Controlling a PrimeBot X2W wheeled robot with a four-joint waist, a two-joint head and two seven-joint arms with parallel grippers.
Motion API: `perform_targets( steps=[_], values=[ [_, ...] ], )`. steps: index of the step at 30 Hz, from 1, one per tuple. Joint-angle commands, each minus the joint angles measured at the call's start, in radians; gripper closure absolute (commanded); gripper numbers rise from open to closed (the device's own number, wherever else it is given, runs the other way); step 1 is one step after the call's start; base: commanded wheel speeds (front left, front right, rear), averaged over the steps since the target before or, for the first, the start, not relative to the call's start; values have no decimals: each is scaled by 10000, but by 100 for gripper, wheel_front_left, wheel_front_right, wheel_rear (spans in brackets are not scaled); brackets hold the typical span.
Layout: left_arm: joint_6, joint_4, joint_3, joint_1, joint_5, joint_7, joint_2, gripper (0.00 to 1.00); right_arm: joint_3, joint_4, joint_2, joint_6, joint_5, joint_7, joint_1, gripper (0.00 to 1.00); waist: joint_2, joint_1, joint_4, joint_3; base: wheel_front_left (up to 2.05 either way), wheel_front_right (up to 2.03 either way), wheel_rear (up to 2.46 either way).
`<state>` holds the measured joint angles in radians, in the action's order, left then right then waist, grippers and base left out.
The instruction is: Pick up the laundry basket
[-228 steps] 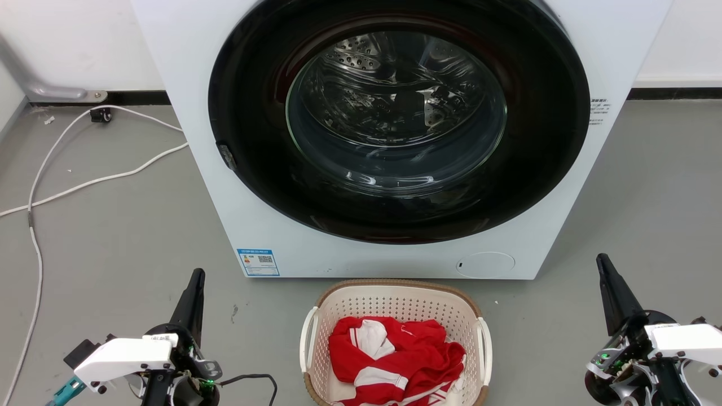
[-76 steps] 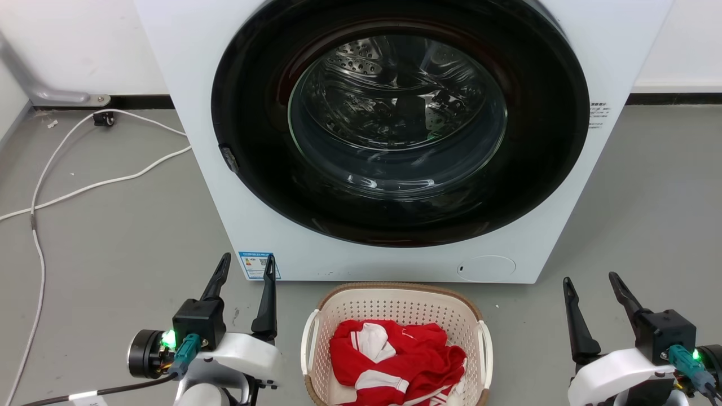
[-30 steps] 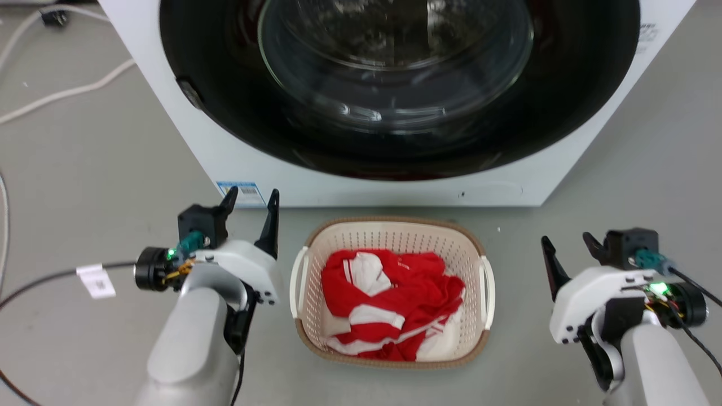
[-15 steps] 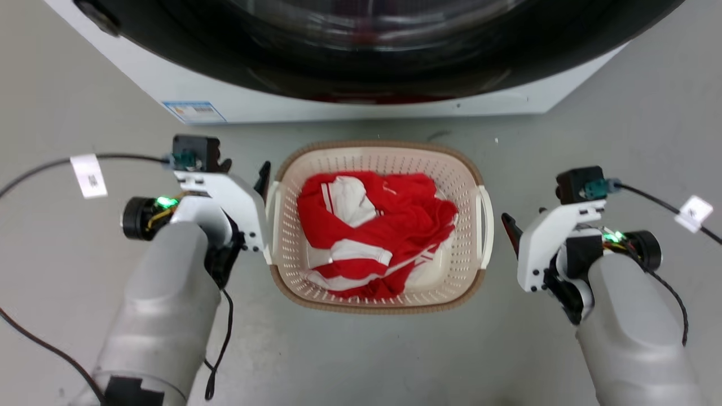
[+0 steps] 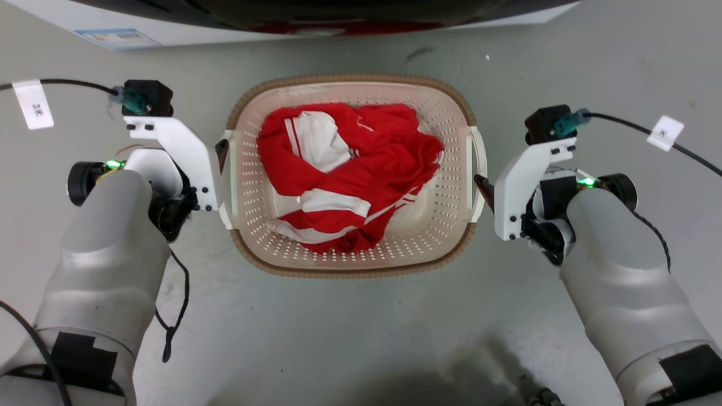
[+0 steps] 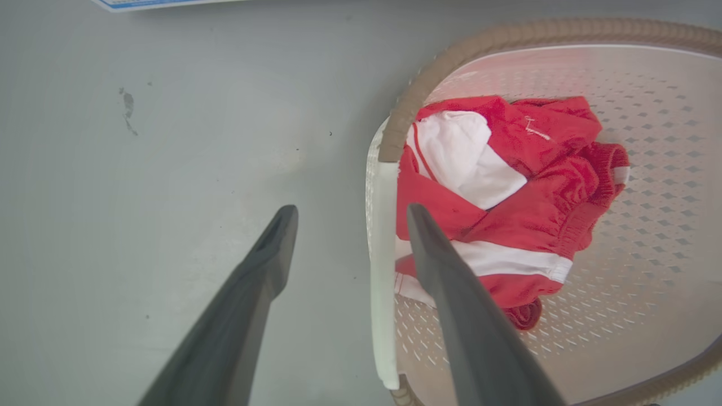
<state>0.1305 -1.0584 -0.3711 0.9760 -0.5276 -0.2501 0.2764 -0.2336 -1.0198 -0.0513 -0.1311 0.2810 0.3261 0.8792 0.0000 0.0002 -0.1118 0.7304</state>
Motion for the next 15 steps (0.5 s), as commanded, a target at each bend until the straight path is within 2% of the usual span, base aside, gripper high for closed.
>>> perform_targets(
  steps=[1,15],
  values=[
    [-3,-27,-81,170,-46,-99,59,0,-107,-87,20,7,129,-16,219,0,0,-2,-188,319,0,0,0],
    [-2,-335,-1398,755,-831,-633,487,0,-2334,-798,22,7,2576,24,1225,0,0,-2,-487,1145,0,0,0]
  ],
)
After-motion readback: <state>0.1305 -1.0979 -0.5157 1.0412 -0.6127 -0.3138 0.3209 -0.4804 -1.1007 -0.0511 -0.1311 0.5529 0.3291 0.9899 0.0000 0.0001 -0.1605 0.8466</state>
